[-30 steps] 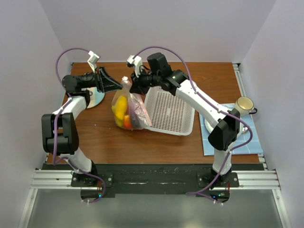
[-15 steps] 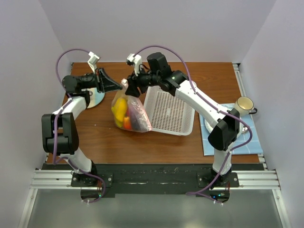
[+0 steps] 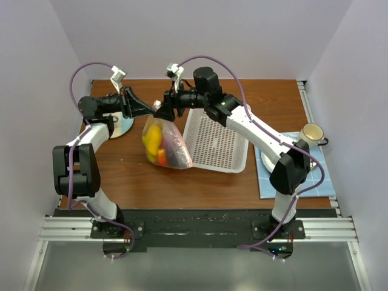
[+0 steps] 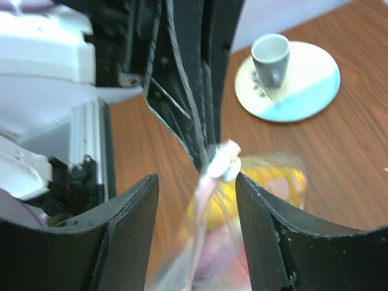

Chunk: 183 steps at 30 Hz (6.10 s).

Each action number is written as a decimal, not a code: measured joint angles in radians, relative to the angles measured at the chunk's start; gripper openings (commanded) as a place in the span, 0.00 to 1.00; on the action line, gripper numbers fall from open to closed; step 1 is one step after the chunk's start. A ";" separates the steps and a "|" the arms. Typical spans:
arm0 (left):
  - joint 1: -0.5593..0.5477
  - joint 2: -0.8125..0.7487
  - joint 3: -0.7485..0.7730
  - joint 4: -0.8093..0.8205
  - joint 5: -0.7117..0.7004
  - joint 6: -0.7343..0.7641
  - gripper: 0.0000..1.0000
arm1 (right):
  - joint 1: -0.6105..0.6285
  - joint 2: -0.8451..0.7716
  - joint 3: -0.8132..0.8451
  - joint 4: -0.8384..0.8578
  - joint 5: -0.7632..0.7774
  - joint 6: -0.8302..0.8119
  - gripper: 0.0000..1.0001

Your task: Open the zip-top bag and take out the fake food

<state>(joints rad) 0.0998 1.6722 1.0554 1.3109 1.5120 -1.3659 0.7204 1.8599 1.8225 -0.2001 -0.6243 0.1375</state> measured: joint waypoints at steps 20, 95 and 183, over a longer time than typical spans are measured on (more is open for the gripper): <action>0.000 0.000 0.000 0.000 0.000 0.001 0.00 | -0.020 0.051 0.034 0.090 -0.048 0.093 0.26; 0.027 0.033 0.051 0.000 0.023 0.015 0.00 | 0.006 0.013 -0.054 0.149 0.058 0.154 0.56; -0.023 0.068 0.062 0.000 -0.005 0.005 0.43 | -0.039 0.015 -0.099 0.261 -0.032 0.317 0.00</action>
<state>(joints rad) 0.0769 1.7405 1.1175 1.3109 1.5066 -1.3613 0.6819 1.8748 1.7233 0.0605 -0.6563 0.4545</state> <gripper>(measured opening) 0.455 0.137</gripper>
